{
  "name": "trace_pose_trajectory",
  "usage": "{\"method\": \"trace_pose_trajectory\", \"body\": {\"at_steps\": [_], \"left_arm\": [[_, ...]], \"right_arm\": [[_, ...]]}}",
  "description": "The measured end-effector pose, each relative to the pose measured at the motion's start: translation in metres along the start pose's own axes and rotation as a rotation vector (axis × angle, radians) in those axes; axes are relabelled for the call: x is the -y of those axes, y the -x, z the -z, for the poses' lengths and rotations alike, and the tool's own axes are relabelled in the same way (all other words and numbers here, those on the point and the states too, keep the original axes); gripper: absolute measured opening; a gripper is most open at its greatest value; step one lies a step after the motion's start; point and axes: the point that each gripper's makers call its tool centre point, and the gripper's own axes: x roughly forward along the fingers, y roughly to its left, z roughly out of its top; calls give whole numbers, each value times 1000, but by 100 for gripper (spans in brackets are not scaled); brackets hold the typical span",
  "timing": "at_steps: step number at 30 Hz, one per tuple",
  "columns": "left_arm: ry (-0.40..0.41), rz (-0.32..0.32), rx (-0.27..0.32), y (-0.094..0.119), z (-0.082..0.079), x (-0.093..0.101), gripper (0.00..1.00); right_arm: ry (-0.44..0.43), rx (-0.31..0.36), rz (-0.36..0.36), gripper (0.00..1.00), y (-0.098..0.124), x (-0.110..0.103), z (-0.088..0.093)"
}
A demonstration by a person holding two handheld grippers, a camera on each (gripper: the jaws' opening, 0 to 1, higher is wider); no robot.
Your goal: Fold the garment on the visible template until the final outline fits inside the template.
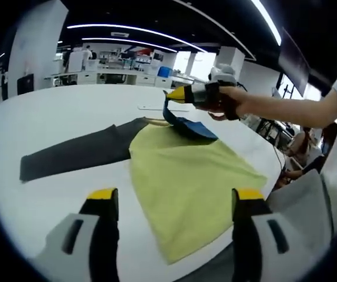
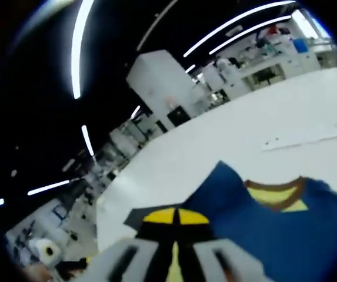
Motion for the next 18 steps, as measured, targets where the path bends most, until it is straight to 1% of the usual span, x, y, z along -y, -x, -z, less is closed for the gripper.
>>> {"method": "trace_pose_trajectory", "body": {"at_steps": [7,9,10,12,16,18], "left_arm": [[12,-8,-4,1,3,-2,76],[16,-10,-7,0,4,-3,76],[19,-11,-7,0,5,-4,76],[22,-13,-7,0,5,-4,76],[29,-15,-3,0,5,-4,76],[30,-16,-3,0,5,-4,76]], "right_arm": [[9,-81,9,0,-21,5,35],[24,-112,33,0,-29,12,47],[23,-115,33,0,-30,12,48],[13,-130,48,0,-35,16,58],[11,-152,72,0,-44,27,66],[11,-160,79,0,-46,26,69]]}}
